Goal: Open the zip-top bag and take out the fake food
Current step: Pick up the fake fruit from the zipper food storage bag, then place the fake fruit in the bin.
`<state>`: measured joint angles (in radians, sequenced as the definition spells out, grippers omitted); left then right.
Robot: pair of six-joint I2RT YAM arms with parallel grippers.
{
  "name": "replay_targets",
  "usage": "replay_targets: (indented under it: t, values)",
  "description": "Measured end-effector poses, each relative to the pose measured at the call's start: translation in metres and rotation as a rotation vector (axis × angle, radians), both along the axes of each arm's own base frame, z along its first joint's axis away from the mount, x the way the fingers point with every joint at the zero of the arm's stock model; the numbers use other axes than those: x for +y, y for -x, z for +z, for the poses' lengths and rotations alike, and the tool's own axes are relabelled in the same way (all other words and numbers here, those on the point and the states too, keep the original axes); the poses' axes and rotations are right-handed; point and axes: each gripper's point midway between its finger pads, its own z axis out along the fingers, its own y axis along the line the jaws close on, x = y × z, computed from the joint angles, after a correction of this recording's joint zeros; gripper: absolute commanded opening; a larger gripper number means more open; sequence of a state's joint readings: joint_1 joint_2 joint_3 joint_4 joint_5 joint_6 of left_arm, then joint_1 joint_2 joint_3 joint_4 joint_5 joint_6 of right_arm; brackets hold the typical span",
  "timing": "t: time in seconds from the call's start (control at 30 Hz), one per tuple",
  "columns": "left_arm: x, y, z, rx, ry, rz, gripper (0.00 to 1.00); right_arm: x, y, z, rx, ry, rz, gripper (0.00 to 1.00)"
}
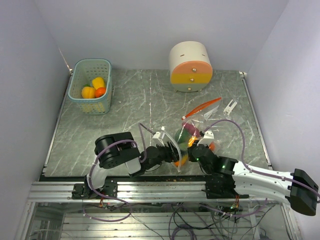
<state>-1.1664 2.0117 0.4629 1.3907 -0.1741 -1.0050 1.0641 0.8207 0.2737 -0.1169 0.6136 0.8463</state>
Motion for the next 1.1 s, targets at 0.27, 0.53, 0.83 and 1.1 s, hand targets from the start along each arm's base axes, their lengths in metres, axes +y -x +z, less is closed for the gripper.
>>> replay_targets:
  t: [0.27,0.53,0.83,1.1]
  values:
    - [0.008,0.01,0.0,0.011,-0.003,-0.027,0.45,-0.004,0.001,-0.002,0.016,-0.004,-0.015,0.0]
    - [0.031,0.01,0.014,0.003,-0.162,-0.003,0.46,-0.017,-0.001,-0.016,0.053,0.053,-0.06,0.0]
    - [0.095,-0.021,0.079,-0.118,-0.376,0.238,0.45,-0.019,-0.009,-0.026,0.085,0.076,-0.073,0.0]
    - [0.193,-0.08,0.116,-0.171,-0.525,0.538,0.46,-0.009,-0.012,-0.032,0.094,0.076,-0.037,0.0]
